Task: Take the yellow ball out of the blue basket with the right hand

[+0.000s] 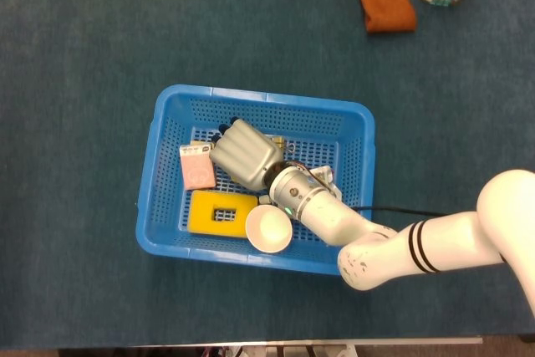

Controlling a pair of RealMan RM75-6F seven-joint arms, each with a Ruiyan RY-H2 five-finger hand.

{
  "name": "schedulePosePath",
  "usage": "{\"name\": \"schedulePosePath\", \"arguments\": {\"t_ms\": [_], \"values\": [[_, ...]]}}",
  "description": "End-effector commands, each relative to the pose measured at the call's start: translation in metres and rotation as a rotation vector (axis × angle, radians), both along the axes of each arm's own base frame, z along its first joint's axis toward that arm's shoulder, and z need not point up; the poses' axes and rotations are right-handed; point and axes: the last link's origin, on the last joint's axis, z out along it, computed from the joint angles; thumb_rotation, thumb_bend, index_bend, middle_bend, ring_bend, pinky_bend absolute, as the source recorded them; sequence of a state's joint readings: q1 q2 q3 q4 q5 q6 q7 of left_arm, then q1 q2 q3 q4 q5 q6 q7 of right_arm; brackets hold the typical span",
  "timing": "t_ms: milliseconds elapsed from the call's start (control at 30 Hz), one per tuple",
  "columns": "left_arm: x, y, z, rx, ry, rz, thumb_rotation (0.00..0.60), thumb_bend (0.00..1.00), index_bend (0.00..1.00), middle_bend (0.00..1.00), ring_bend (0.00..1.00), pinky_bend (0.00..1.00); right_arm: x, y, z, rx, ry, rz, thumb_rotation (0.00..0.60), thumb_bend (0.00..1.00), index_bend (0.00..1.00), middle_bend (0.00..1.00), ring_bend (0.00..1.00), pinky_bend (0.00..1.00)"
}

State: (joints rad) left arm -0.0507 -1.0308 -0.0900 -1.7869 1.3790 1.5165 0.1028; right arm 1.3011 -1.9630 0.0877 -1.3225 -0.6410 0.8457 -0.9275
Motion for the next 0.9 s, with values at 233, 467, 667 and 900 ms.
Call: {"name": "schedulePosePath", "arguments": {"t_ms": [233,467,667,900], "values": [[0.002,0.001,-0.001,0.001,-0.003,-0.005,0.600,0.26,0.29,0.30,0.21,0.25,0.006,-0.003,0.011,0.001,-0.050,-0.008,0.600,0.17,0.59,0.39,0.29,0.38],[0.003,0.002,-0.002,-0.003,-0.002,-0.010,0.600,0.25,0.29,0.30,0.21,0.25,0.018,-0.002,0.047,0.025,-0.145,-0.010,0.600,0.17,0.59,0.39,0.29,0.38],[0.004,0.004,-0.002,-0.009,0.001,-0.016,0.600,0.25,0.29,0.30,0.21,0.25,0.014,-0.003,0.098,0.017,-0.202,-0.023,0.600,0.17,0.59,0.39,0.29,0.38],[0.003,0.006,-0.002,-0.018,0.001,-0.022,0.600,0.26,0.29,0.30,0.21,0.25,-0.018,-0.007,0.161,-0.055,-0.251,-0.093,0.600,0.17,0.59,0.39,0.29,0.38]]}}
